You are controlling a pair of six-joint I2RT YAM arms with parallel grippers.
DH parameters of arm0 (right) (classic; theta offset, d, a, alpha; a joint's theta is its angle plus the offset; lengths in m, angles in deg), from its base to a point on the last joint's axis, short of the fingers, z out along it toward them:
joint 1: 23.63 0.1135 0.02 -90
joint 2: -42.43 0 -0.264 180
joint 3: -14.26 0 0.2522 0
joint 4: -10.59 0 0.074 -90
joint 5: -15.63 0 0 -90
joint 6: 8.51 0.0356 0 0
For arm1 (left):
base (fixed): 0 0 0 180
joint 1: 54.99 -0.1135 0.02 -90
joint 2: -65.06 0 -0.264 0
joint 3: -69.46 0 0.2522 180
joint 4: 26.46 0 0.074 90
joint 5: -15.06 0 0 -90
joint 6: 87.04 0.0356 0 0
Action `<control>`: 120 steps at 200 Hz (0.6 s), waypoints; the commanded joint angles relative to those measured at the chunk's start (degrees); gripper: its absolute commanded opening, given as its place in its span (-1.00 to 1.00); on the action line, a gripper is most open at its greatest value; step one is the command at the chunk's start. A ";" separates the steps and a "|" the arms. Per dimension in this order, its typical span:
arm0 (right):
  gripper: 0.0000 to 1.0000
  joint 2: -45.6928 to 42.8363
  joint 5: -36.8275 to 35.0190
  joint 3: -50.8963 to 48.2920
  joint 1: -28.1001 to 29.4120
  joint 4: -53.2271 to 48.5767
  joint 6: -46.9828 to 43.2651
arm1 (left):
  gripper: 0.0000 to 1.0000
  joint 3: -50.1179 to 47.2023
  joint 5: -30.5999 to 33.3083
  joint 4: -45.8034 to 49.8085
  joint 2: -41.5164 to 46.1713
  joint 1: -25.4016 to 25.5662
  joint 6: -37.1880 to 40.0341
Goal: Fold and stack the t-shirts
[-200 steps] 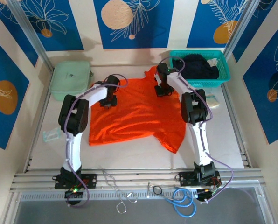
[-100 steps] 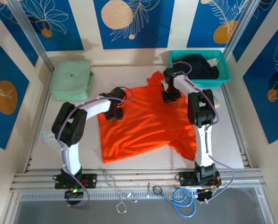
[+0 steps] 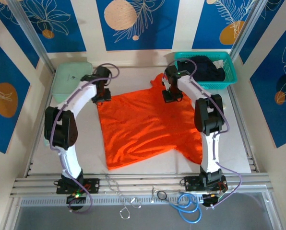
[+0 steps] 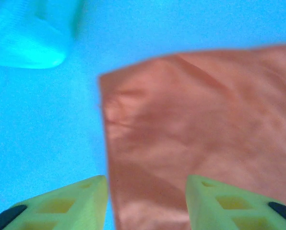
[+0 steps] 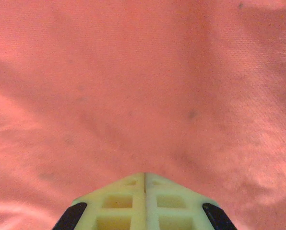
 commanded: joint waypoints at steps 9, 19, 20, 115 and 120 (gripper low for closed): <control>-1.00 -7.76 3.78 -5.09 0.10 0.00 2.63 | -0.19 2.77 -4.49 -0.99 -6.94 -4.67 2.93; -1.00 -9.59 3.92 -6.89 0.11 0.38 2.98 | -0.24 3.28 -5.65 -2.81 -8.49 -5.60 3.14; -1.00 -9.67 3.94 -7.07 0.11 0.44 2.99 | -0.24 3.38 -5.75 -2.97 -8.64 -5.70 3.19; -1.00 -18.85 4.40 -18.12 0.72 2.34 4.14 | -0.31 6.50 -2.47 -5.00 -15.63 -7.23 4.89; -1.00 -18.89 4.46 -18.35 0.72 2.41 4.02 | -0.30 6.31 -2.07 -5.16 -15.71 -7.26 4.94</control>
